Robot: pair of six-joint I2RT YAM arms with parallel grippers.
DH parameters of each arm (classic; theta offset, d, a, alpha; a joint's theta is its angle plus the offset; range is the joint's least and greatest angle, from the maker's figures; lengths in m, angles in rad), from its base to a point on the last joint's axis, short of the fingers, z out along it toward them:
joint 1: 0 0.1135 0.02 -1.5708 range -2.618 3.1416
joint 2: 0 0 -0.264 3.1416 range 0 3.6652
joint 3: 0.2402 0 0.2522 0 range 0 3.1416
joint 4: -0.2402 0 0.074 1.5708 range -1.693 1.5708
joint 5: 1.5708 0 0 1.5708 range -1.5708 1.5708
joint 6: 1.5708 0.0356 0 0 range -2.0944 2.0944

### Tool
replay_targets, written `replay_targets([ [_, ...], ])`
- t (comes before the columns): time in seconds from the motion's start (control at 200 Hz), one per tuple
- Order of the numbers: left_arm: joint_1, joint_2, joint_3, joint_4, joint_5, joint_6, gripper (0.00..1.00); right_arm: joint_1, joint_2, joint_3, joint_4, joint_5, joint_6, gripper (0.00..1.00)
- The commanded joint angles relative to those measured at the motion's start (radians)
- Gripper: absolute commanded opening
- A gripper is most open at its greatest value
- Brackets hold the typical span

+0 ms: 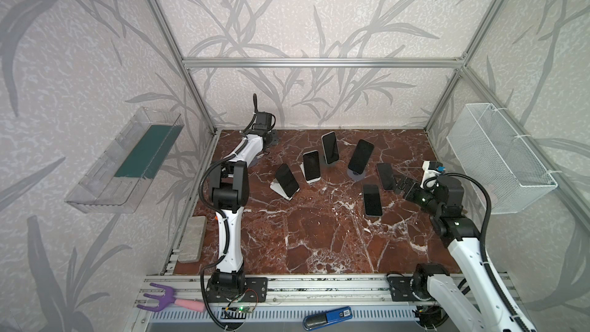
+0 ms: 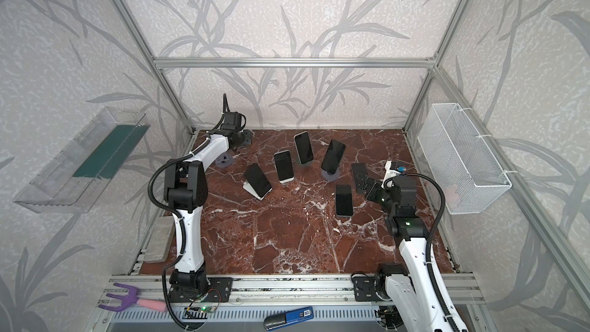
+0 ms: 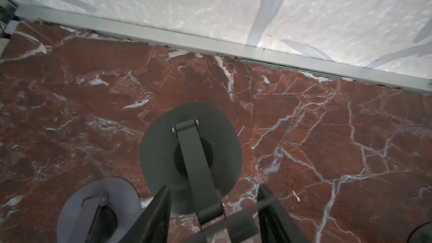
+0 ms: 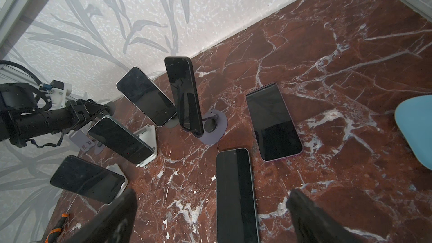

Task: Remove the phone from the phone stand
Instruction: Place the phone stand at the top-left of the table.

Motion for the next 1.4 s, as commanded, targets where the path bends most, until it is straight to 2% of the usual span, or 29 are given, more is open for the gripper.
replay_targets([
  [0.0, 0.015, 0.029, 0.055, -0.028, 0.038, -0.008, 0.43, 0.003, 0.007, 0.001, 0.025, 0.003, -0.011, 1.00],
  [0.135, 0.035, 0.088, 0.129, -0.132, 0.085, 0.004, 0.43, 0.002, 0.018, 0.007, 0.029, 0.008, -0.011, 1.00],
  [0.385, 0.036, 0.093, 0.095, -0.139, 0.075, 0.005, 0.45, 0.002, 0.036, 0.021, 0.033, -0.007, -0.007, 1.00],
  [0.525, 0.037, 0.101, 0.089, -0.147, 0.084, 0.004, 0.52, 0.002, 0.035, 0.024, 0.030, -0.016, -0.005, 1.00],
  [0.61, 0.037, 0.096, 0.098, -0.177, 0.083, 0.000, 0.60, 0.002, 0.031, 0.030, 0.022, -0.021, -0.008, 1.00],
  [0.76, 0.031, 0.043, 0.108, -0.216, 0.040, 0.021, 0.73, 0.002, 0.015, 0.029, 0.012, -0.032, -0.014, 1.00],
  [0.895, 0.032, 0.004, 0.132, -0.242, 0.037, 0.033, 0.80, 0.002, 0.005, 0.028, 0.008, -0.027, -0.018, 1.00],
  [1.205, 0.031, -0.183, 0.148, -0.181, 0.045, 0.013, 0.82, 0.002, 0.022, 0.030, 0.017, -0.034, -0.021, 1.00],
  [1.31, 0.027, -0.275, 0.101, -0.122, 0.093, -0.022, 0.82, 0.002, 0.040, 0.042, 0.023, -0.049, -0.019, 1.00],
  [1.395, 0.008, -0.347, 0.071, -0.110, 0.079, -0.023, 0.82, 0.003, 0.058, 0.038, 0.035, -0.054, -0.014, 1.00],
])
